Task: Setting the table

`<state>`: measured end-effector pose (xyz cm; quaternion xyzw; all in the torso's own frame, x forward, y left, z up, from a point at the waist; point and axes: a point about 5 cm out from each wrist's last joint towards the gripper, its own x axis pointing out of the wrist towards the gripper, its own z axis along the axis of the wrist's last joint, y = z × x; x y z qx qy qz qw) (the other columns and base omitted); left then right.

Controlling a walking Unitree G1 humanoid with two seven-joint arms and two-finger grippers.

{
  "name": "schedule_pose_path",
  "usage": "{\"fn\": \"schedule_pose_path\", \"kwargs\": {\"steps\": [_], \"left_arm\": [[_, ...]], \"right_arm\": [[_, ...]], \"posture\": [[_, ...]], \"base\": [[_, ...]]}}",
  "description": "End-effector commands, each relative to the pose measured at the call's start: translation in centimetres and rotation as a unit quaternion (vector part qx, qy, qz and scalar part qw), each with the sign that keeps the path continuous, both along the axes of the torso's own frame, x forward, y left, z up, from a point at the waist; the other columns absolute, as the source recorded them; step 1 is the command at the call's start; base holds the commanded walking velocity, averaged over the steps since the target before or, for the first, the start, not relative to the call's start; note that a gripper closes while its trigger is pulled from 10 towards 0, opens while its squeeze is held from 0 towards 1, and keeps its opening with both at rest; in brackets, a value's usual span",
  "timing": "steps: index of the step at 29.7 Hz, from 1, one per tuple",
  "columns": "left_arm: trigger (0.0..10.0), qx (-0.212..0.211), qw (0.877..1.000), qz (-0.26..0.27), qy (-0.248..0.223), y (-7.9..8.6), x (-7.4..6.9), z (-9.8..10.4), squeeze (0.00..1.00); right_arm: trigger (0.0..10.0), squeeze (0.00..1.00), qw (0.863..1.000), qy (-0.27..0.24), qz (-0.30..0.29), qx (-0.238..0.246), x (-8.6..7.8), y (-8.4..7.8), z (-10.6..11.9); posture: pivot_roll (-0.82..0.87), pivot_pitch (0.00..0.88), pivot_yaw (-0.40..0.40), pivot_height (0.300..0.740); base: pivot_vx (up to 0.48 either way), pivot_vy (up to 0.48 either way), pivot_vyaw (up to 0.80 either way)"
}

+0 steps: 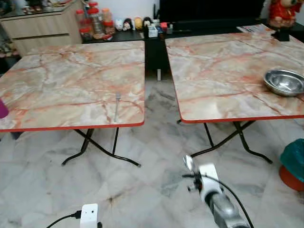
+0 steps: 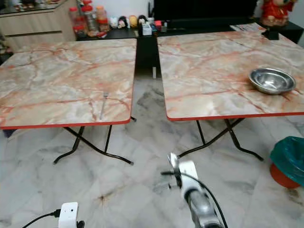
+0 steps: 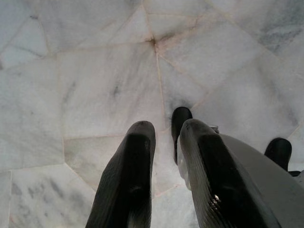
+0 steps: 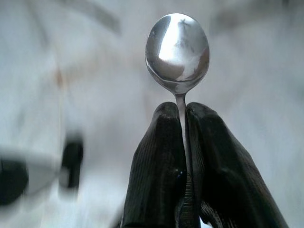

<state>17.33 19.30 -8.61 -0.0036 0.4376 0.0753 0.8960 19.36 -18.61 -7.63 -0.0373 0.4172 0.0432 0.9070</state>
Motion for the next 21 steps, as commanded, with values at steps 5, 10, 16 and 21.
{"fn": "schedule_pose_path", "kwargs": {"steps": [5,10,16,21], "left_arm": [[10.0,0.006,1.0,0.003,0.009,0.3,-0.2,-0.1,0.0],[10.0,0.006,1.0,0.003,0.011,0.3,-0.3,-0.1,0.0],[10.0,0.005,1.0,0.001,0.011,0.3,-0.3,-0.1,0.0],[10.0,0.006,1.0,-0.002,0.011,0.3,-0.3,-0.1,0.0]], "right_arm": [[10.0,0.0,0.998,0.038,-0.055,-0.014,-1.8,-1.2,-0.9],[10.0,0.0,0.997,0.031,-0.067,-0.012,-1.6,-1.0,-0.8],[10.0,0.0,0.996,-0.023,-0.09,0.013,0.5,-0.8,0.4],[10.0,0.0,0.995,-0.049,-0.089,0.025,1.8,-0.7,1.2]], "posture": [[0.04,0.041,0.05,0.74],[0.02,0.049,0.058,0.74],[0.03,0.047,0.059,0.74],[0.02,0.036,0.06,0.74]], "base": [[0.0,-0.253,0.0],[0.0,-0.245,0.0],[0.0,0.0,0.0],[0.0,-0.048,0.0]]}}
